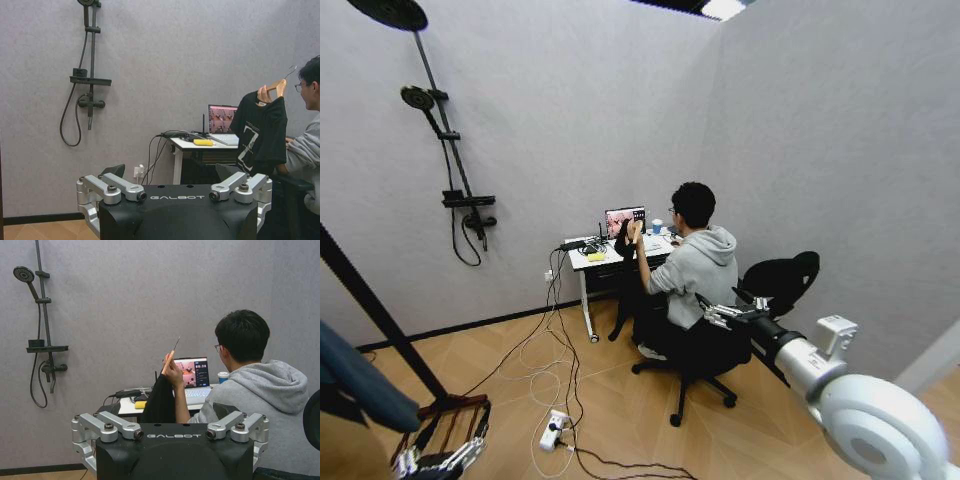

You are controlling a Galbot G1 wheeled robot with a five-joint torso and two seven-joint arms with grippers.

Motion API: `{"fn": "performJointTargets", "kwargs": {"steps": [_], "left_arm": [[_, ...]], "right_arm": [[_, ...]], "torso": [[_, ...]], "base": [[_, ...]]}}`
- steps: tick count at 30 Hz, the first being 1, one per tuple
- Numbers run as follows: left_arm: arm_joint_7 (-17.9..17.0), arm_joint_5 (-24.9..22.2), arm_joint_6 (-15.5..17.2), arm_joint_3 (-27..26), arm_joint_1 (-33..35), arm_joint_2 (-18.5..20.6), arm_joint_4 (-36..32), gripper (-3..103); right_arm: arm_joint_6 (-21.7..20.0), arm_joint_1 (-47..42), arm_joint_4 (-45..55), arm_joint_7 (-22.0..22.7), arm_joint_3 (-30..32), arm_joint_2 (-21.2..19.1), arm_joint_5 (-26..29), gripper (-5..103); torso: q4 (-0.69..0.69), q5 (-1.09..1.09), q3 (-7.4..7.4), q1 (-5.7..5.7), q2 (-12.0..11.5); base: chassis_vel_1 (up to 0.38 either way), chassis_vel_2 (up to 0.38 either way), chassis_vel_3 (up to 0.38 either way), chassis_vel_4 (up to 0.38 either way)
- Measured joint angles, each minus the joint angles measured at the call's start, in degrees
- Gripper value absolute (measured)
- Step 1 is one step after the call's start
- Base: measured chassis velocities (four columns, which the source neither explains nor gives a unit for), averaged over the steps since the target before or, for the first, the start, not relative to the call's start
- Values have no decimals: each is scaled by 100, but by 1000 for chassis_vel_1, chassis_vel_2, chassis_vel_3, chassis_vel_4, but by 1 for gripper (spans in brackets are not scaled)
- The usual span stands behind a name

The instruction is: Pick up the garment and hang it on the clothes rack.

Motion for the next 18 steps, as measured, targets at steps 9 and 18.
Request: {"fn": "performJointTargets", "kwargs": {"steps": [9,18], "left_arm": [[0,0,0,0,0,0,0,100],[0,0,0,0,0,0,0,100]], "right_arm": [[2,67,0,-1,-162,34,-83,100],[37,127,0,-86,-331,54,-179,100]], "torso": [[-1,2,0,-1,0],[-1,0,0,-1,0]], "base": [[113,-103,-116,106],[149,-60,-66,148]]}}
